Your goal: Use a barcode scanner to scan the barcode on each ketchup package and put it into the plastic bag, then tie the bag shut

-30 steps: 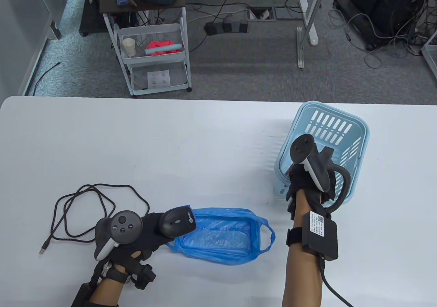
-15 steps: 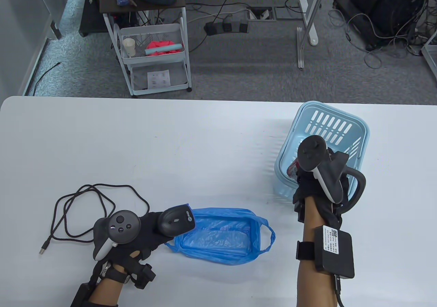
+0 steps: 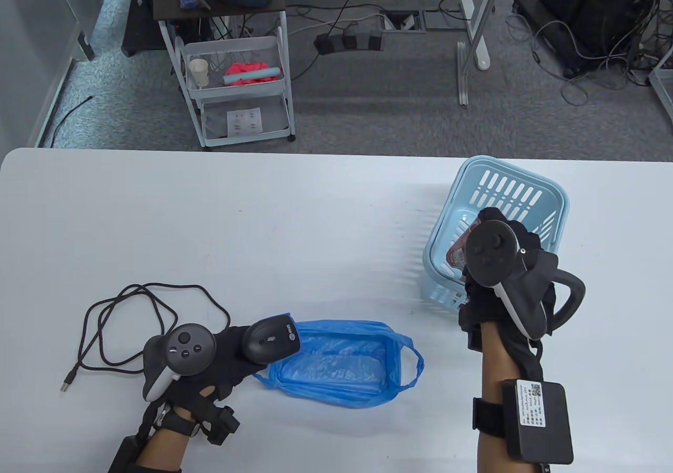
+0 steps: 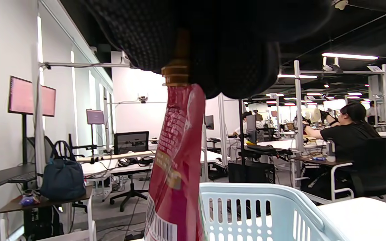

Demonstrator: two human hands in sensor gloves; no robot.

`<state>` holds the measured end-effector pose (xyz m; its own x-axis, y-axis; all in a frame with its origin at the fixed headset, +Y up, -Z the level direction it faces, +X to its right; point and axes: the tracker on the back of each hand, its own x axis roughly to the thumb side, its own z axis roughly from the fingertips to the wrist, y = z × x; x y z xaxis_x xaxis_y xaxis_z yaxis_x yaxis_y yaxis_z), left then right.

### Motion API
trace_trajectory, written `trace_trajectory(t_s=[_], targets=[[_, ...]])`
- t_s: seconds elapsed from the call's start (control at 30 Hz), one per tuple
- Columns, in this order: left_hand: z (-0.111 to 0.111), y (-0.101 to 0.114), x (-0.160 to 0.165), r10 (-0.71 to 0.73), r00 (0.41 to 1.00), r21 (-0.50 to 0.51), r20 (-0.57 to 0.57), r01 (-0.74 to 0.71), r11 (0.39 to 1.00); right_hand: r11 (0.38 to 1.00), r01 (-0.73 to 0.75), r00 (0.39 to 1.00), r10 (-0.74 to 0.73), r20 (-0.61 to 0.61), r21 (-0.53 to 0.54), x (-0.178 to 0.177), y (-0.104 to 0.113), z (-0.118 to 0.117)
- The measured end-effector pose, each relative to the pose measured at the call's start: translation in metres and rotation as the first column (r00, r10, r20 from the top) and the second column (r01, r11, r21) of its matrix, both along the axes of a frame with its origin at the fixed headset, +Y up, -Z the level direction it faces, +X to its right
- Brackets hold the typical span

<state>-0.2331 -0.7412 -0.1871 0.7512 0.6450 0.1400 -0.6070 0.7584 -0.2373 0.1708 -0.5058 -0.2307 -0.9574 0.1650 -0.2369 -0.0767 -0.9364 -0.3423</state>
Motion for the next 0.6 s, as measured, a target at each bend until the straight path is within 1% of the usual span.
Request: trace_trajectory(t_s=[0.13,0.33,0.47,0.6], targets=[[0.0,0.0,0.0,-0.001,1.0,0.002,-0.001,0.001,1.0,1.0,-0.009,0.999,0.009,-0.031,0.023,-0.004,0.007,0.009],[0.0,0.001,0.0,0.004,1.0,0.007,-0.001,-0.004,1.0,0.998,-0.039,0.996,0.043,-0.084,0.04,-0.016,0.013,0.023],[0.0,0.001,0.0,0.005,1.0,0.012,0.001,-0.005,1.0,0.999,-0.043,0.992,0.047,-0.121,0.033,-0.024,0.011,0.029],[0.001,0.001,0.0,0.009,1.0,0.02,0.005,-0.009,1.0,0.998,-0.057,0.983,0.055,-0.175,-0.002,-0.037,0.004,0.035]])
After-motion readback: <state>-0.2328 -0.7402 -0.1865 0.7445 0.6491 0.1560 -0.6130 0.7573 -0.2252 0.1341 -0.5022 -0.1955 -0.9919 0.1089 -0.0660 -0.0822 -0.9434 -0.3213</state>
